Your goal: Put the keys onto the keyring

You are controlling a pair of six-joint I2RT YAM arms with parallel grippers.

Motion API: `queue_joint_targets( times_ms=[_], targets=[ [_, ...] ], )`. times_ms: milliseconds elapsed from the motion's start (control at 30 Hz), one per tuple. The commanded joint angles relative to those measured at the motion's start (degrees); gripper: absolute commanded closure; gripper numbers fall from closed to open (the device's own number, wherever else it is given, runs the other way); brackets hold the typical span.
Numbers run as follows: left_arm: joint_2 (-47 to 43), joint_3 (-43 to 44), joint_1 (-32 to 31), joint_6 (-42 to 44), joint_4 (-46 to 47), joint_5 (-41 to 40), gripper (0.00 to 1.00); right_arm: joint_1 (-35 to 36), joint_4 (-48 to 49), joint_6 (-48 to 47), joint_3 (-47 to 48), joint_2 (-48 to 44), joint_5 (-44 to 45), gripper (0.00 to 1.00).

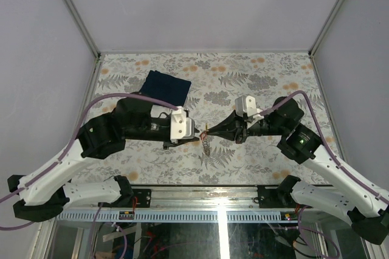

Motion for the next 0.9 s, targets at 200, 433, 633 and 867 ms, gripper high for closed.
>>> queue_joint_targets(
  times_ms=[200, 433, 633, 867],
  targets=[
    [-6.9, -6.0, -0.5, -3.9, 13.5, 0.2, 0.64, 0.0, 12.9, 5.0, 0.1, -2.3, -4.5, 1.0],
    [-9.5, -9.5, -0.5, -4.9, 20.3, -1.2, 0.55, 0.0, 14.7, 6.6, -0.3, -2.6, -6.3, 1.0],
    [-9.5, -10.1, -0.5, -5.3, 21.6, 1.3, 0.53, 0.0, 15.4, 7.0, -0.6, -2.9, -5.1, 1.0],
    [-9.2, -10.7, -0.5, -5.9, 21.2, 4.8, 0.5, 0.0, 16.2, 6.9, -1.4, -3.8, 0.0, 1.0]
  ],
)
